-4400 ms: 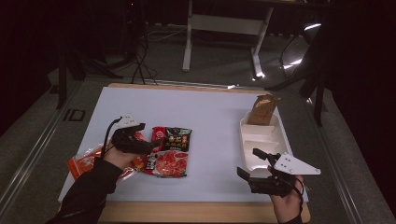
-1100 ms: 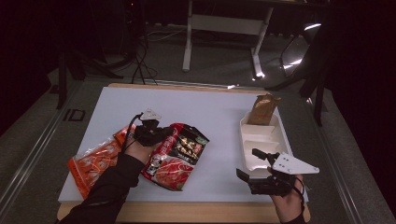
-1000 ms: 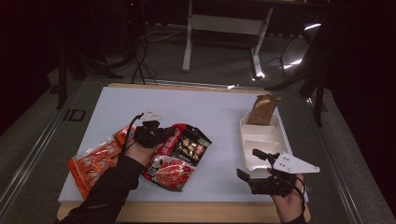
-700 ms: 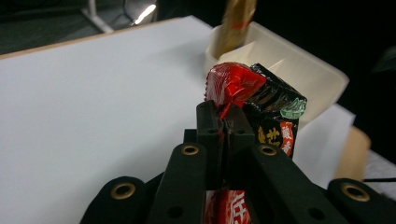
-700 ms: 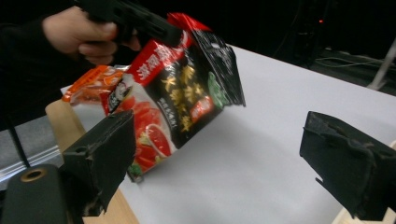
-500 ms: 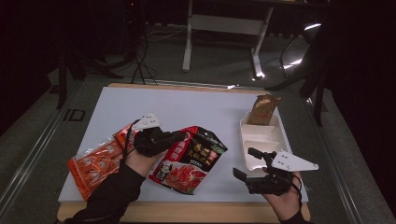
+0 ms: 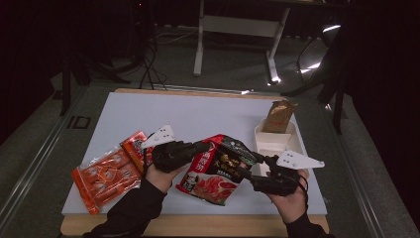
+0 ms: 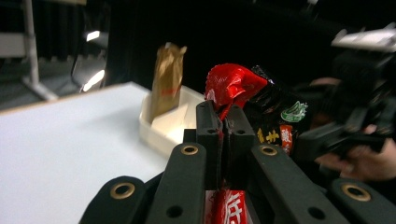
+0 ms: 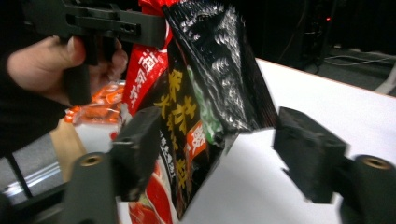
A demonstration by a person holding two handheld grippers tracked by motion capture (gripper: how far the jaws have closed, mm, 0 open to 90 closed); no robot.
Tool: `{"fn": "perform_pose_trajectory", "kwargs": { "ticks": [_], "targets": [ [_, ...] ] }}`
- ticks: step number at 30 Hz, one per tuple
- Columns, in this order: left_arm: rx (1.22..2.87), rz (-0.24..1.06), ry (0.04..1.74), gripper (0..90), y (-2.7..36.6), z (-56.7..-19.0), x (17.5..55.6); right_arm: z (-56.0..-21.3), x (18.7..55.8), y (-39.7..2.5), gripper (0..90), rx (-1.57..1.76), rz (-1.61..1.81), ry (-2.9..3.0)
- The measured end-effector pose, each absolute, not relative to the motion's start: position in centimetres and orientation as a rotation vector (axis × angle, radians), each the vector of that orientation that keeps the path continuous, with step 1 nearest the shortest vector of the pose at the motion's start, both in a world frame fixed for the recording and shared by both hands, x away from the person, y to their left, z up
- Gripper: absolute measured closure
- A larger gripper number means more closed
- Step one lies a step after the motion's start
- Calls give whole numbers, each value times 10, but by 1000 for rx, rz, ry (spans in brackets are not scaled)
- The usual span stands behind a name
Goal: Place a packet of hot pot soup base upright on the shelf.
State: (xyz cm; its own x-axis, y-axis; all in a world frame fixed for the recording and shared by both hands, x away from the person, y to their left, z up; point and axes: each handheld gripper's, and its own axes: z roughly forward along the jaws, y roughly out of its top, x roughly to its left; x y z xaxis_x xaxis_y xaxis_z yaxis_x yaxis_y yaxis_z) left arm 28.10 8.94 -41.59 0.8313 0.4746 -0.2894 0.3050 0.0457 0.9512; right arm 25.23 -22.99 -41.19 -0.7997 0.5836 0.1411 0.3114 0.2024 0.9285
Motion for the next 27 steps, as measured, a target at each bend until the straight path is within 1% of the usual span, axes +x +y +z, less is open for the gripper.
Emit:
{"fn": "perform_pose_trajectory", "kwargs": {
  "ticks": [2, 3, 5, 6, 9, 11, 17, 20, 23, 26, 27],
  "targets": [
    [1533, 136, 634, 877, 88, -416, 281, -412, 253, -230, 409, 860, 1632, 2230],
    [1521, 147, 632, 877, 87, -417, 280, -411, 254, -230, 448, 868, 1661, 2234],
    [1514, 130, 632, 876, 84, -417, 281, -408, 255, -231, 498, 884, 1692, 2217],
    [1515, 142, 637, 876, 82, -418, 280, -407, 256, -232, 516, 895, 1714, 2216],
    [1523, 156, 633, 875, 78, -422, 280, -403, 259, -235, 676, 927, 1751, 2189],
    [1518, 136, 634, 873, 77, -426, 282, -400, 260, -236, 707, 912, 1709, 2211],
    [1510, 97, 641, 855, 76, -433, 285, -391, 259, -238, 757, 879, 1654, 2250],
    [1518, 97, 637, 837, 76, -432, 285, -387, 258, -237, 763, 848, 1624, 2265],
    [1540, 84, 645, 796, 77, -430, 286, -384, 259, -237, 764, 838, 1612, 2272],
    [1558, 80, 651, 712, 78, -428, 287, -382, 259, -235, 764, 822, 1596, 2277],
    [1562, 78, 650, 639, 79, -427, 287, -381, 259, -234, 765, 817, 1588, 2280]
  ]
}}
